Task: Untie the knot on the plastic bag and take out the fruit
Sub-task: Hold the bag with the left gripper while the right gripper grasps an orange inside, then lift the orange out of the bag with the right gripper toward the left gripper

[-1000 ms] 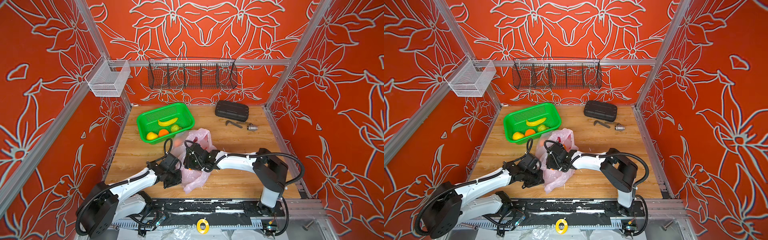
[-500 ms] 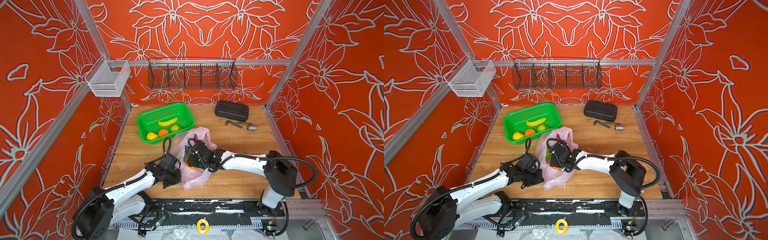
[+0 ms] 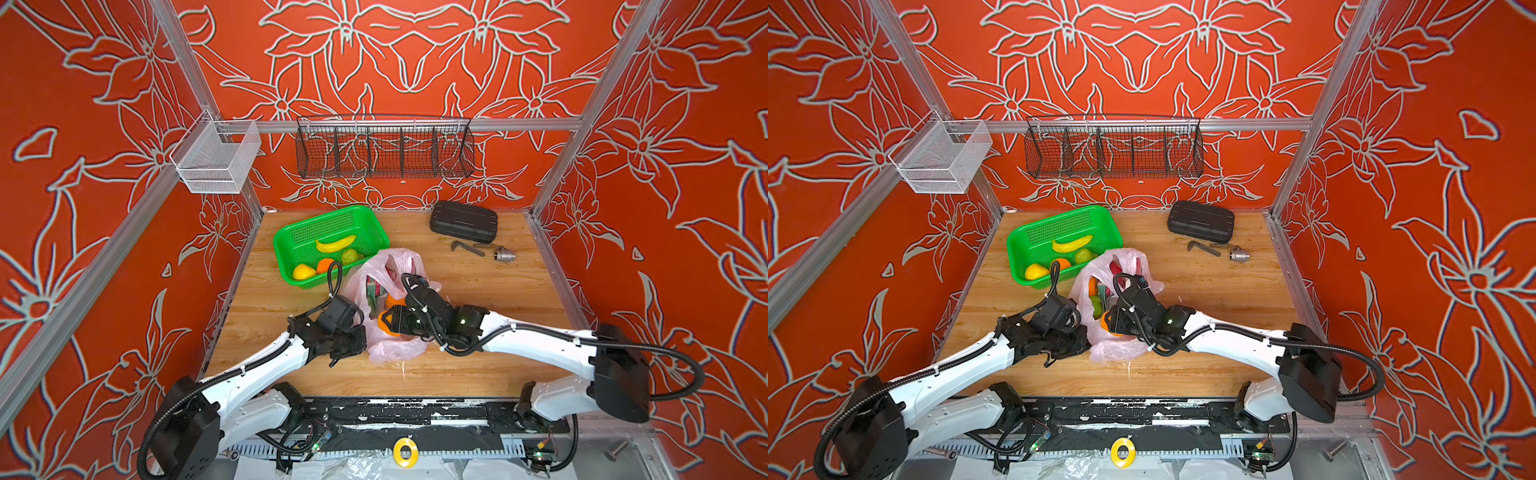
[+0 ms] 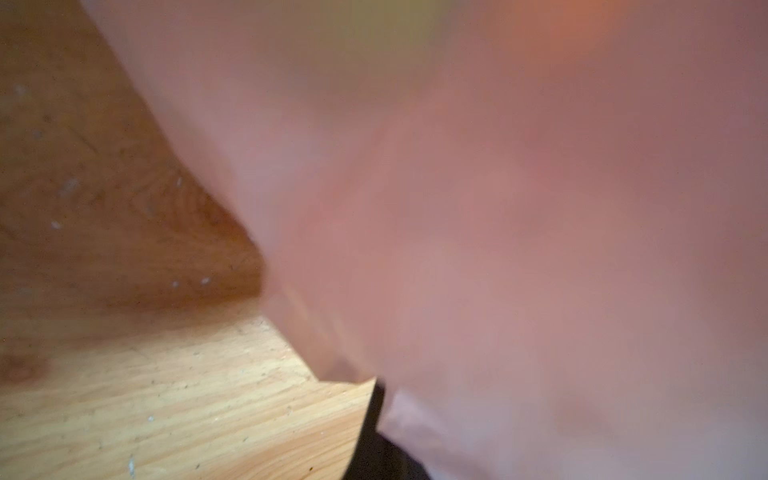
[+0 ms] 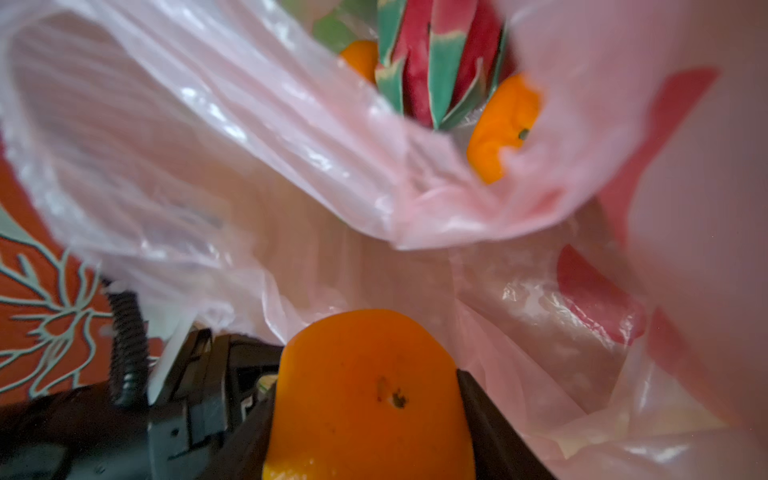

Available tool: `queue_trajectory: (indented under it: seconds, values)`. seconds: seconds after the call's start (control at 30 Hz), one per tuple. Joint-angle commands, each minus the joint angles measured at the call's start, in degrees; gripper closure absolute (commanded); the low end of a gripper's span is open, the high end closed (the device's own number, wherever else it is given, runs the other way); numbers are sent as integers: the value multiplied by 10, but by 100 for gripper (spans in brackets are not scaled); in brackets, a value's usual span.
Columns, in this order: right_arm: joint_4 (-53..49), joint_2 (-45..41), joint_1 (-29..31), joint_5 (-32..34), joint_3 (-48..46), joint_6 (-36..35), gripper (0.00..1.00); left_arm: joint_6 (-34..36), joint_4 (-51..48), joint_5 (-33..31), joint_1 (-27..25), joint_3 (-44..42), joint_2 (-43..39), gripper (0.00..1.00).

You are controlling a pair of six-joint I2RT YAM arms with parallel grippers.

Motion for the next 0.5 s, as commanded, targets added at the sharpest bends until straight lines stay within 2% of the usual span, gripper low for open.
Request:
queue_trajectory:
  seconds: [0.0, 0.13, 0.2, 0.33, 0.4, 0.47]
  values:
    - [22, -50, 4, 35, -15, -33, 54, 24, -1, -33, -4, 36, 24, 96]
    - [20, -99, 3, 79, -11, -75, 53, 31, 4, -45, -4, 66, 51, 93]
    - [9, -117, 1, 111, -4, -87, 54, 39, 8, -49, -4, 77, 56, 87]
    - [7, -144, -22, 134, 20, -115, 53, 84, -9, -49, -4, 118, 52, 45]
    - [-2, -147, -45, 118, 43, -121, 53, 103, -9, -54, -4, 131, 40, 33]
    - [-14, -146, -73, 87, 67, -121, 53, 126, -10, -67, -4, 142, 22, 25]
